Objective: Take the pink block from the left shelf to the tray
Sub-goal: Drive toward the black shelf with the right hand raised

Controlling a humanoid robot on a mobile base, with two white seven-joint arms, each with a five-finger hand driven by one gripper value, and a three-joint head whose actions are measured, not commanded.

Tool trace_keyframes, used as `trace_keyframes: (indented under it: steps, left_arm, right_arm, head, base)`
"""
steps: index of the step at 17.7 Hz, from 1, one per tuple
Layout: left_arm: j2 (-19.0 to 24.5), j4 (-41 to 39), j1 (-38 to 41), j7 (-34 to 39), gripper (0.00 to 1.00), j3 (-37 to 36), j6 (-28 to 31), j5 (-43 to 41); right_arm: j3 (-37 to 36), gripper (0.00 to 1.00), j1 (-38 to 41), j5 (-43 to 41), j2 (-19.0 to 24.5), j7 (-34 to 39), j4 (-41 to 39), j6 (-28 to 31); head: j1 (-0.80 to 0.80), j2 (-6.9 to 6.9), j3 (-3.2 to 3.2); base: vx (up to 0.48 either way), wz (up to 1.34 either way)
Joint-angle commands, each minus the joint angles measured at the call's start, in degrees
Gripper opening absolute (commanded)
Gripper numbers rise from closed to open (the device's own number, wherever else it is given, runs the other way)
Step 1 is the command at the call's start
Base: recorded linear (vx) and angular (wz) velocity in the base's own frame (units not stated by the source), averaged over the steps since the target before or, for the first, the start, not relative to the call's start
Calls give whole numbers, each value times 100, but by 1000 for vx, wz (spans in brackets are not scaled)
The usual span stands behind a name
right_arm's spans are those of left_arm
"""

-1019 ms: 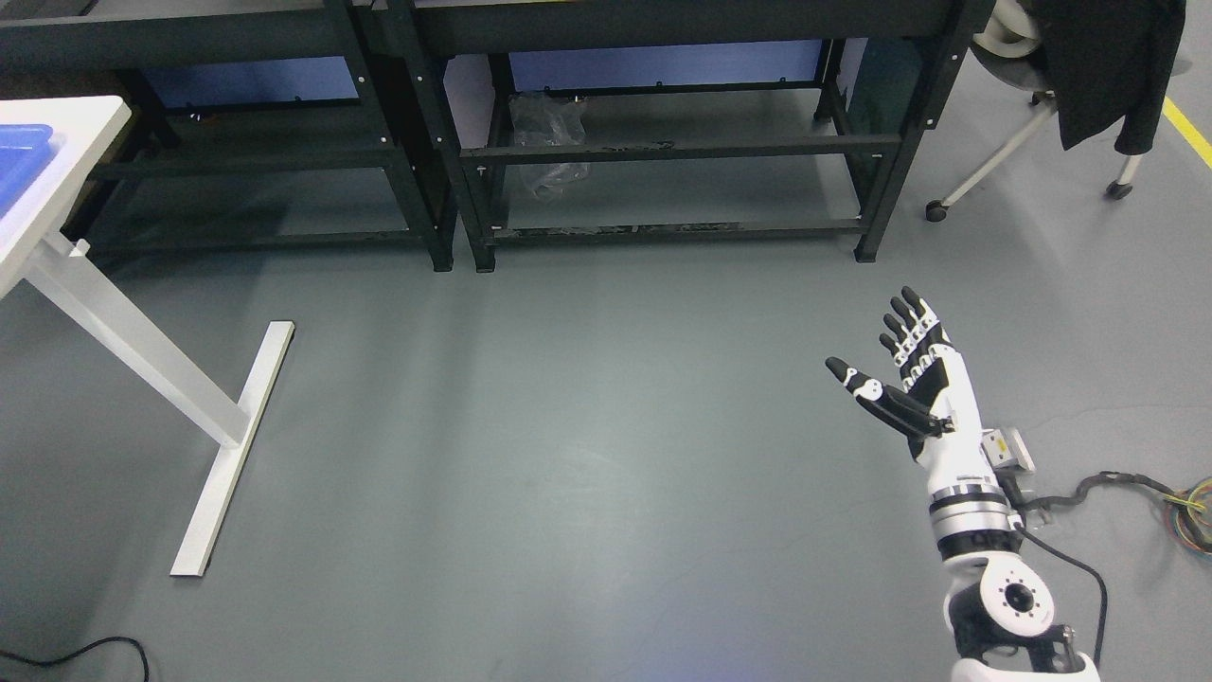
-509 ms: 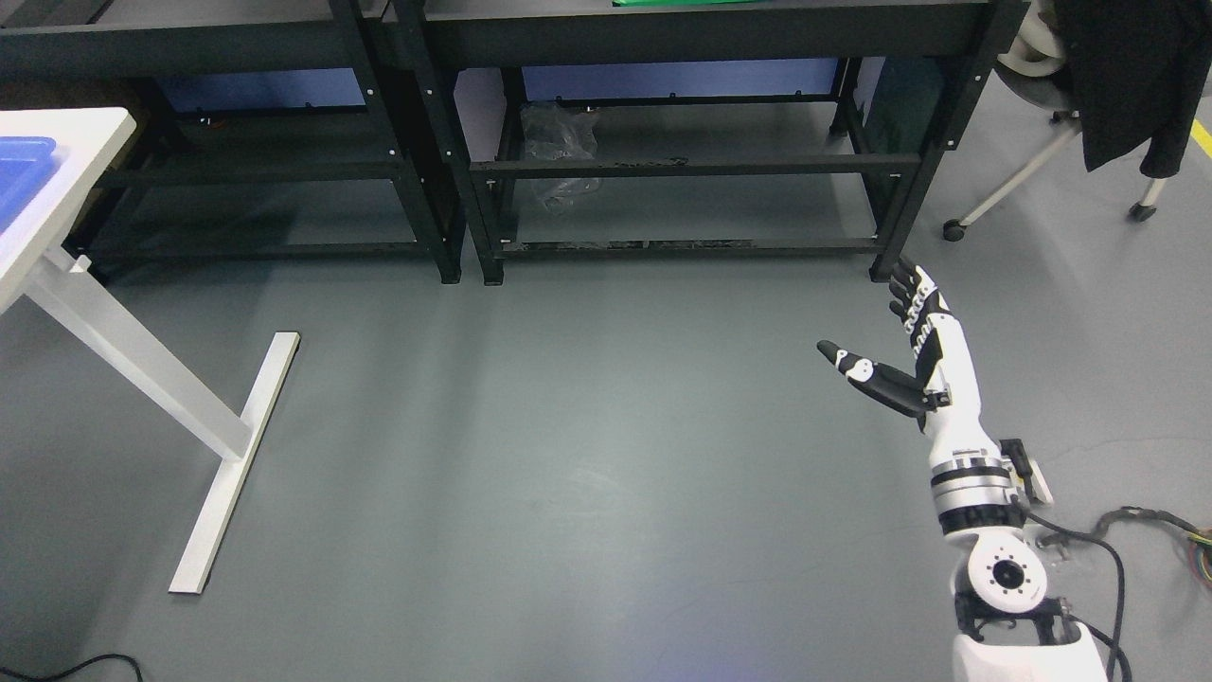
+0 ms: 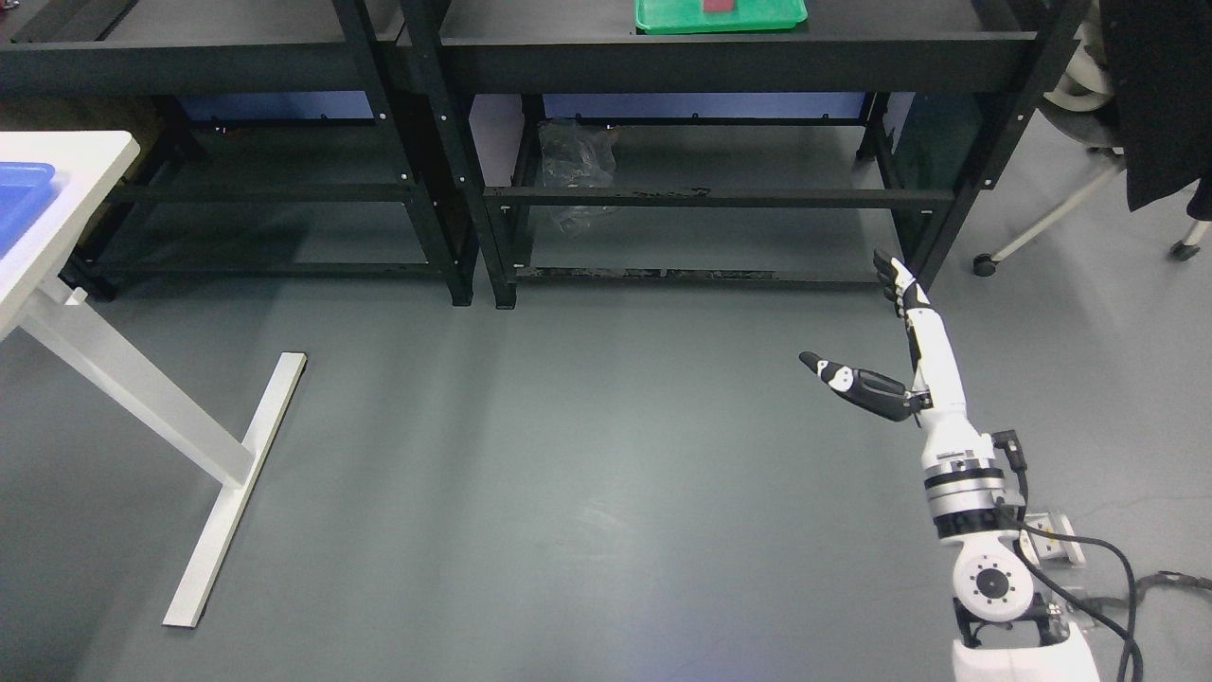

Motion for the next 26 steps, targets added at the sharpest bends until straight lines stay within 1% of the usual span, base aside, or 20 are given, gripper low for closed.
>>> trace_keyframes:
  steps: [1, 2, 4, 6, 7, 8, 9, 10, 11, 12, 15, 16, 18, 19, 20, 21, 23, 26]
  left_arm:
    - [100, -100, 115, 0, 100, 0, 3, 0]
    - [100, -100, 115, 0, 100, 0, 3, 0]
    - [100, -100, 115, 0, 100, 0, 3, 0]
    - [100, -100, 115, 0, 100, 0, 3, 0]
    - [100, -100, 115, 0, 100, 0, 3, 0]
    - [100, -100, 115, 0, 100, 0, 3, 0]
    - [100, -100, 115, 0, 100, 0, 3, 0]
    - [100, -100, 115, 0, 100, 0, 3, 0]
    - [100, -100, 115, 0, 100, 0, 3, 0]
    - [100, -100, 115, 0, 100, 0, 3, 0]
    - [100, -100, 115, 0, 100, 0, 3, 0]
    - [100, -100, 115, 0, 100, 0, 3, 0]
    - [100, -100, 115, 0, 100, 0, 3, 0]
    - [100, -100, 115, 0, 100, 0, 3, 0]
    - [100, -100, 115, 0, 100, 0, 3, 0]
    - [100, -100, 115, 0, 100, 0, 3, 0]
    - [100, -100, 115, 0, 100, 0, 3, 0]
    - [100, -100, 115, 0, 100, 0, 3, 0]
  right_arm:
    - [147, 99, 33, 2356, -100, -23, -3, -702]
    - [156, 99, 16, 2391, -100, -23, 5, -659]
    - [147, 99, -45, 2497, -100, -23, 5, -379]
    - [139, 96, -98, 2846, -100, -127, 5, -202]
    - [112, 95, -142, 3144, -100, -415, 5, -10]
    - [156, 91, -151, 3452, -100, -749, 5, 349]
    - [182, 91, -169, 3742, -100, -918, 5, 700]
    - [295, 92, -169, 3910, -100, -937, 5, 904]
    - [410, 98, -151, 3921, -100, -945, 5, 1010]
    - [472, 99, -99, 3903, -100, -980, -3, 1020]
    - [569, 99, -142, 4025, -100, -981, 14, 1064]
    - [578, 97, -160, 4409, -100, -1024, 23, 1230]
    - [630, 96, -169, 5279, -100, -1331, 23, 1607]
    - [779, 96, -169, 5709, -100, -1506, 32, 1940]
    - [884, 96, -160, 5870, -100, -1569, 32, 2169]
    - [981, 96, -151, 5881, -100, -1604, 32, 2311]
    - [1183, 97, -99, 5820, -100, -1727, 32, 2356]
    - [1255, 98, -116, 5303, -100, -1693, 23, 2295]
  head:
    - [0, 0, 0]
    - [0, 0, 0]
    - [0, 0, 0]
    - [0, 0, 0]
    - [0, 0, 0]
    - [0, 0, 0]
    - [0, 0, 0]
    - [0, 0, 0]
    - [0, 0, 0]
    - [0, 0, 0]
    - [0, 0, 0]
    - [0, 0, 0]
    - [0, 0, 0]
    - [0, 0, 0]
    - [0, 0, 0]
    - [0, 0, 0]
    - [0, 0, 0]
    - [0, 0, 0]
  base:
    - [189, 55]
    - [194, 67]
    - [179, 59]
    - [140, 4]
    - [115, -43]
    - [98, -220]
    - [98, -220]
    - [95, -301]
    - [95, -301]
    - [101, -259]
    - [124, -231]
    - [146, -174]
    - [185, -116]
    - [183, -30]
    - [183, -30]
    - [203, 38]
    - [198, 53]
    - [202, 93]
